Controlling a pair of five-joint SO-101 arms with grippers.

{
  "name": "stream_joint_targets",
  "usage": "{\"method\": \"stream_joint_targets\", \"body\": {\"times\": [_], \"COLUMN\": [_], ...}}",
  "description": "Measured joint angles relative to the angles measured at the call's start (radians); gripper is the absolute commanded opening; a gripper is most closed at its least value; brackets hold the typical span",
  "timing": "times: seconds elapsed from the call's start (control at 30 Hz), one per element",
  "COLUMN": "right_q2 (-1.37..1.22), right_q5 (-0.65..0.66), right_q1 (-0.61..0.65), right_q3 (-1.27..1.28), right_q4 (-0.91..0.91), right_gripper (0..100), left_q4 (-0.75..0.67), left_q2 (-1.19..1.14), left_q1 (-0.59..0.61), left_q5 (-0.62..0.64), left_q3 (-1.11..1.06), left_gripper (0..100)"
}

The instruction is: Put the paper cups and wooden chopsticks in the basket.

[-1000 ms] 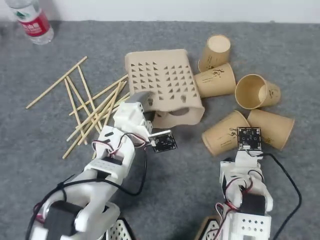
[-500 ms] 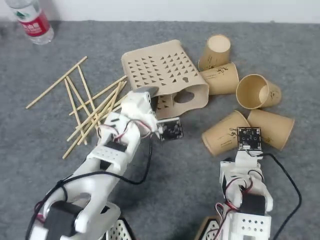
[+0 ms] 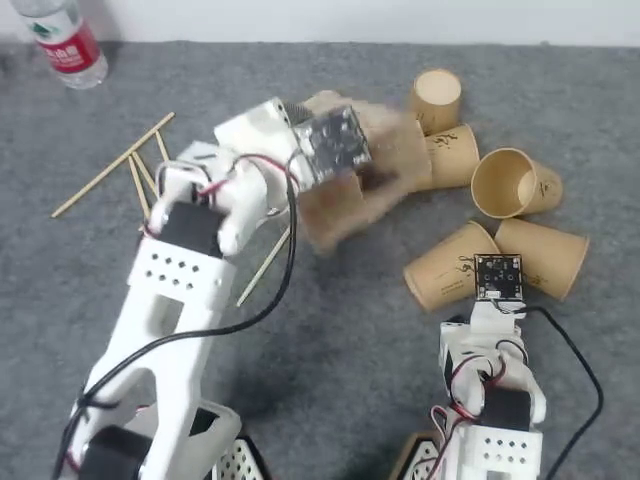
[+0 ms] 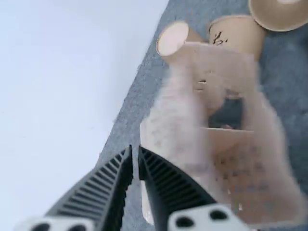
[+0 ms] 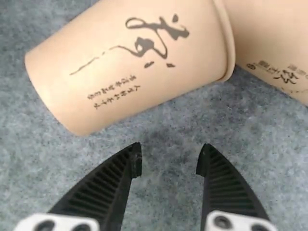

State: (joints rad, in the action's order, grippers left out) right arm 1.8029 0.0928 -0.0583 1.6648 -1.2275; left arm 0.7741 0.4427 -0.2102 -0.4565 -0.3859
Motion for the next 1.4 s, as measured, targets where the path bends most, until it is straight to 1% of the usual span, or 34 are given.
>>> {"method": "stream_joint_targets", "body": {"times": [0.1, 0.2, 0.33, 0.43, 0.47, 0.53, 0.6, 0.63, 0.67, 0.73, 0.8, 0.87, 0.9, 1.0, 1.1, 1.23, 1.4], "right_q2": [0.000, 0.000, 0.000, 0.000, 0.000, 0.000, 0.000, 0.000, 0.000, 0.000, 0.000, 0.000, 0.000, 0.000, 0.000, 0.000, 0.000], "right_q5": [0.000, 0.000, 0.000, 0.000, 0.000, 0.000, 0.000, 0.000, 0.000, 0.000, 0.000, 0.000, 0.000, 0.000, 0.000, 0.000, 0.000], "right_q1": [0.000, 0.000, 0.000, 0.000, 0.000, 0.000, 0.000, 0.000, 0.000, 0.000, 0.000, 0.000, 0.000, 0.000, 0.000, 0.000, 0.000], "right_q3": [0.000, 0.000, 0.000, 0.000, 0.000, 0.000, 0.000, 0.000, 0.000, 0.000, 0.000, 0.000, 0.000, 0.000, 0.000, 0.000, 0.000], "right_q4": [0.000, 0.000, 0.000, 0.000, 0.000, 0.000, 0.000, 0.000, 0.000, 0.000, 0.000, 0.000, 0.000, 0.000, 0.000, 0.000, 0.000], "right_gripper": [19.9, 19.9, 19.9, 19.9, 19.9, 19.9, 19.9, 19.9, 19.9, 19.9, 19.9, 19.9, 19.9, 19.9, 19.9, 19.9, 19.9], "left_q4": [0.123, 0.184, 0.252, 0.358, 0.397, 0.471, 0.531, 0.559, 0.586, 0.635, 0.657, 0.655, 0.641, 0.568, 0.482, 0.342, 0.150], "left_q2": [-0.026, -0.057, -0.084, -0.084, -0.084, -0.086, -0.087, -0.089, -0.091, -0.091, -0.091, -0.091, -0.091, -0.091, -0.091, -0.091, -0.058], "left_q1": [0.000, 0.000, -0.008, -0.052, -0.072, -0.115, -0.146, -0.155, -0.166, -0.187, -0.207, -0.226, -0.236, -0.261, -0.282, -0.287, -0.287], "left_q5": [0.041, 0.055, 0.057, 0.034, 0.006, -0.051, -0.074, -0.077, -0.080, -0.095, -0.153, -0.235, -0.256, -0.264, -0.224, -0.140, -0.092], "left_q3": [0.144, 0.255, 0.284, 0.288, 0.288, 0.288, 0.288, 0.288, 0.290, 0.275, 0.222, 0.146, 0.106, 0.017, -0.021, -0.084, -0.256], "left_gripper": [1, 1, 1, 2, 5, 13, 23, 26, 26, 24, 19, 16, 15, 14, 13, 13, 13]}}
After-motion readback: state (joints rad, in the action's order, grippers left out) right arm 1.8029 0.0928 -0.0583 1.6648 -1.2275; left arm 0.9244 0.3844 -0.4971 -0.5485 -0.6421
